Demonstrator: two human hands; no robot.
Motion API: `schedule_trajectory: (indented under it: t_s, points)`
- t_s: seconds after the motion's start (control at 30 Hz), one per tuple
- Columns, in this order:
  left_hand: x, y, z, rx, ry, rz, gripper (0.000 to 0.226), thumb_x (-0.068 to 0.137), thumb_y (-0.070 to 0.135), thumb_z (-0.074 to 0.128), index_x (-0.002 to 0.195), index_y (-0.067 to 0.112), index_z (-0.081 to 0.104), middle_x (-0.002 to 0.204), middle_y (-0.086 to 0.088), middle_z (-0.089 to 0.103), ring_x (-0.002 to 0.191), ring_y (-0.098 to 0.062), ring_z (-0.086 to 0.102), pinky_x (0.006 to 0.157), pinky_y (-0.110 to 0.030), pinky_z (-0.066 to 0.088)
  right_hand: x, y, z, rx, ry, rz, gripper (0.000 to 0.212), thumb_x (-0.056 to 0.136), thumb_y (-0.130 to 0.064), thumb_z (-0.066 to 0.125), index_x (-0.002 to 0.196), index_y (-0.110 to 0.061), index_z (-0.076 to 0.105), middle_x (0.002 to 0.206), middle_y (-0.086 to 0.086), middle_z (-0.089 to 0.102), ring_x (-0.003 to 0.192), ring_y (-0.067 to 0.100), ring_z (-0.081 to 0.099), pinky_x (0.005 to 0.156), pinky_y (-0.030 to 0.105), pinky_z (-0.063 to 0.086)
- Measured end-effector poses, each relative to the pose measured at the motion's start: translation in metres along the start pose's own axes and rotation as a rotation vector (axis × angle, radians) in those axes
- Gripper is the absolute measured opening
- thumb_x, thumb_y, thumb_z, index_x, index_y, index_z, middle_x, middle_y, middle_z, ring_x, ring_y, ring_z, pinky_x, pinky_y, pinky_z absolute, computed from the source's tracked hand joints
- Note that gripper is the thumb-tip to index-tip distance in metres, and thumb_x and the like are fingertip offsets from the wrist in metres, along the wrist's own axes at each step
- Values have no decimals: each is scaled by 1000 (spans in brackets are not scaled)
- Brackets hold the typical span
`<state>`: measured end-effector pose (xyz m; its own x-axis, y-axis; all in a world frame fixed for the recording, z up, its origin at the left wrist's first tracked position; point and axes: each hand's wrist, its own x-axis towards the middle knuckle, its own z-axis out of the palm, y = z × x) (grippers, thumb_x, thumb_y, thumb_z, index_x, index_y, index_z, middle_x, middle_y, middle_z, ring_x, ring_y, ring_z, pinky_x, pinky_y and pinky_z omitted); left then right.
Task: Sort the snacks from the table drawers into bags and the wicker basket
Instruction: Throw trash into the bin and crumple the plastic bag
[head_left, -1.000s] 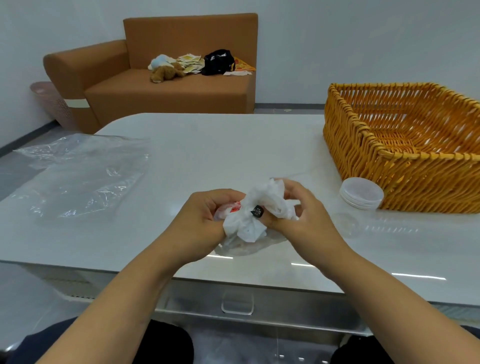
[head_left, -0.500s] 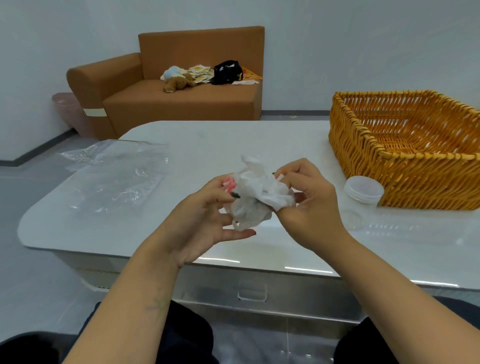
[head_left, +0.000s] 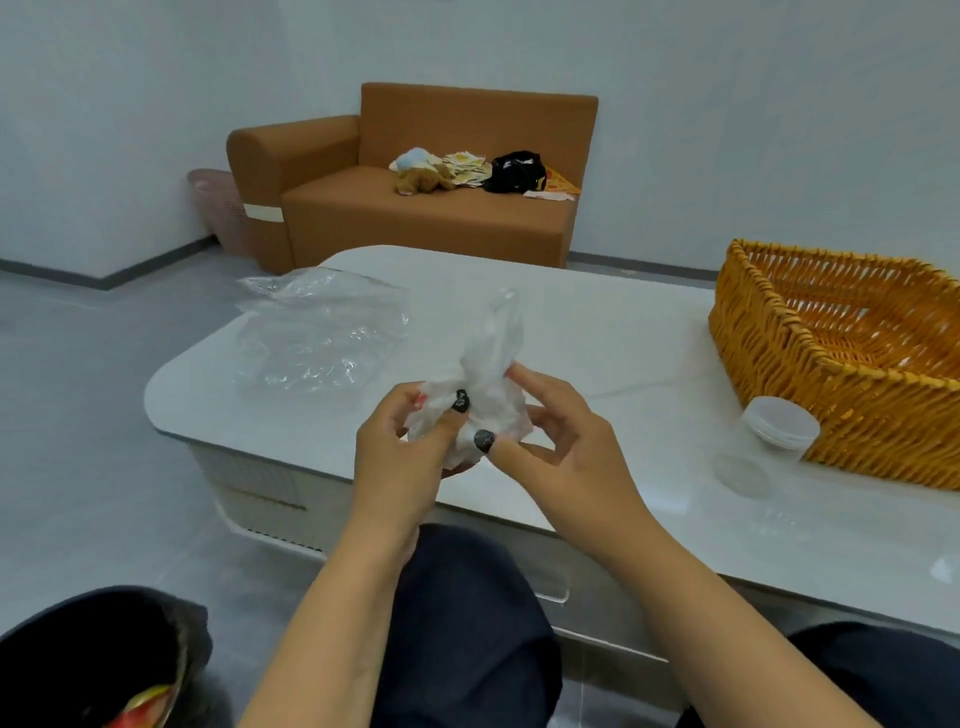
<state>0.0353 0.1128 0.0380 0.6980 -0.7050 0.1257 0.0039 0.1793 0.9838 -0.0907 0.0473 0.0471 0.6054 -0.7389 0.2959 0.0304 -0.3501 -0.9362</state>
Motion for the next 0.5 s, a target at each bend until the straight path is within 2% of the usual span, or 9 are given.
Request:
schedule_trajectory:
  t_s: [0.07,0.17,0.27,0.37,0.43,0.5]
  points:
    - [-4,-3,-21,-33,54,13,7,90,16,68,90,23,70,91,-8,72,84,-27,72,65,-35,60,6,-1,17,-3,9,70,52,85,-24,70,132,-36,52,128,-16,55,108,5,61,86,22,54]
    - [-16,-14,-55,-15,152,2,20,92,11,63,95,29,68,91,-8,73,81,-24,72,62,-31,60,10,4,58,-28,-43,91,32,86,-21,69,117,-30,64,112,-11,67,95,10,65,85,37,56]
    - [-27,-36,-98,-39,300,-114,28,93,11,63,118,21,54,101,-11,71,80,-21,73,55,-26,57,5,16,109,-60,-66,85,16,85,-11,65,95,-22,71,87,-10,70,76,6,60,69,25,52]
    - [-39,-61,-145,-21,393,-218,33,91,11,65,119,11,48,102,-12,71,76,-20,74,54,-26,56,-4,33,160,-48,-119,149,15,83,-9,64,81,-23,70,74,-10,67,66,1,59,61,15,47]
    - [-49,-79,-176,34,432,-257,29,92,11,65,117,7,50,101,-14,70,77,-22,73,54,-26,56,-13,48,191,-20,-188,220,19,85,-10,64,81,-29,67,76,-11,68,68,-3,61,61,11,47]
    - [-60,-100,-207,83,555,-294,25,91,13,66,112,12,51,97,-11,70,79,-21,71,54,-27,56,-25,67,221,3,-291,279,20,89,-13,62,95,-33,64,91,-12,68,77,-6,61,69,12,50]
